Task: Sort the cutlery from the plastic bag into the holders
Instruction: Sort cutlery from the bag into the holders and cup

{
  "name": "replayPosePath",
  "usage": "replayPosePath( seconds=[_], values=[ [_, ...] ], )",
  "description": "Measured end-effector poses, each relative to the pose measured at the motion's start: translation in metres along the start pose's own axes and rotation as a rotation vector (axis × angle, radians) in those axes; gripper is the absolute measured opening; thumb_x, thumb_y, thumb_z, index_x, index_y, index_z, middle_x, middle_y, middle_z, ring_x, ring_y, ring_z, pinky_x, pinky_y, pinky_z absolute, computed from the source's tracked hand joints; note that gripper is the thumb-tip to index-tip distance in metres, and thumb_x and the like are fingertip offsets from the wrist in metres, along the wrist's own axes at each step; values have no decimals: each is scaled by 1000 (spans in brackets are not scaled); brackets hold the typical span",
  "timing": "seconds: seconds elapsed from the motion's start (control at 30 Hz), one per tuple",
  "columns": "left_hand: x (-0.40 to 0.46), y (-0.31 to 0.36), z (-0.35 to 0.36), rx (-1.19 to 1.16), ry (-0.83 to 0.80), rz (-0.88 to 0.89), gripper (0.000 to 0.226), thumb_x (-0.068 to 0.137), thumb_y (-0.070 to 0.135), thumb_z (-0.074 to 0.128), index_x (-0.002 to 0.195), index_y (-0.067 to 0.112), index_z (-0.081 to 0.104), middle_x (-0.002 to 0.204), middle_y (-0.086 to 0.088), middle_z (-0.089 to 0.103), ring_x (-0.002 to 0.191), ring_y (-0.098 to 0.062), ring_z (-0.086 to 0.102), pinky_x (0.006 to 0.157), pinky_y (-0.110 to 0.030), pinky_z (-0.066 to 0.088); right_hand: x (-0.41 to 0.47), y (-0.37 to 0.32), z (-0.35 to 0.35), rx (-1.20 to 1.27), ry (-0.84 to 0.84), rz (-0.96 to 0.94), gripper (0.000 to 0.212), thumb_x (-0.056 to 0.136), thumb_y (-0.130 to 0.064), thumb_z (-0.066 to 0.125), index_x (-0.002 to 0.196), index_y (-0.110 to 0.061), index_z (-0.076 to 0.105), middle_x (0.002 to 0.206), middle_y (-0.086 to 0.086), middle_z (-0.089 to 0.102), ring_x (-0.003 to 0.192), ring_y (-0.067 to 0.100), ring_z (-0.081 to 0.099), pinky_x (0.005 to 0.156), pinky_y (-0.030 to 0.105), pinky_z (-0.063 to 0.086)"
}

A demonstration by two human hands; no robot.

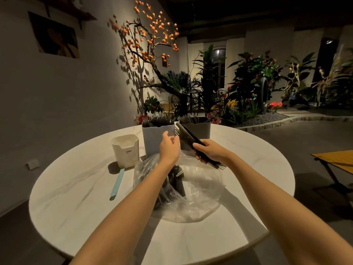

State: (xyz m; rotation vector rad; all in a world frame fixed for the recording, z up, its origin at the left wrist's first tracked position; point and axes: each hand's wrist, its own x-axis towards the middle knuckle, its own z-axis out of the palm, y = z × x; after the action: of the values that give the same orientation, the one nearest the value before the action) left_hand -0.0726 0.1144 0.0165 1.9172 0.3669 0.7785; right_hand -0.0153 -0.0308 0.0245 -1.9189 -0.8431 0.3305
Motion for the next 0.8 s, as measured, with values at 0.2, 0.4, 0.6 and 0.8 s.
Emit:
replayPosePath(
  seconds=[0.2, 0.4, 0.6, 0.8],
  values=[
    [18, -10, 14, 59, -86, 48, 30, 102, 18, 37, 99, 5, 64, 99, -7, 67, 81, -15, 59, 68, -25, 41, 15, 5, -8, 21, 23, 18, 23, 103, -25, 40, 90, -11, 53, 70, 6, 55, 55, 13, 53, 50, 18, 49],
    [20, -23, 29, -131, -172, -42, 26, 97, 34, 54, 106, 10, 59, 96, -3, 67, 84, -14, 65, 66, -22, 48, 24, 23, 2, 203, -56, 63, 30, 104, -26, 37, 101, -1, 54, 69, 8, 57, 54, 15, 54, 54, 22, 52],
    [14, -44, 33, -205, -132, -72, 18, 95, 25, 60, 85, 10, 64, 74, -4, 66, 70, -15, 63, 59, -23, 51, 21, 34, 11, 328, -151, 114, 28, 104, -25, 38, 102, -4, 56, 76, 8, 66, 61, 16, 65, 61, 24, 55],
    [12, -49, 31, -188, -89, -44, 21, 97, 23, 56, 78, 16, 60, 77, -7, 68, 71, -18, 66, 72, -35, 55, 17, 36, 11, 413, -159, 159, 29, 103, -25, 39, 100, -5, 60, 86, 10, 73, 73, 20, 72, 65, 25, 58]
  ],
)
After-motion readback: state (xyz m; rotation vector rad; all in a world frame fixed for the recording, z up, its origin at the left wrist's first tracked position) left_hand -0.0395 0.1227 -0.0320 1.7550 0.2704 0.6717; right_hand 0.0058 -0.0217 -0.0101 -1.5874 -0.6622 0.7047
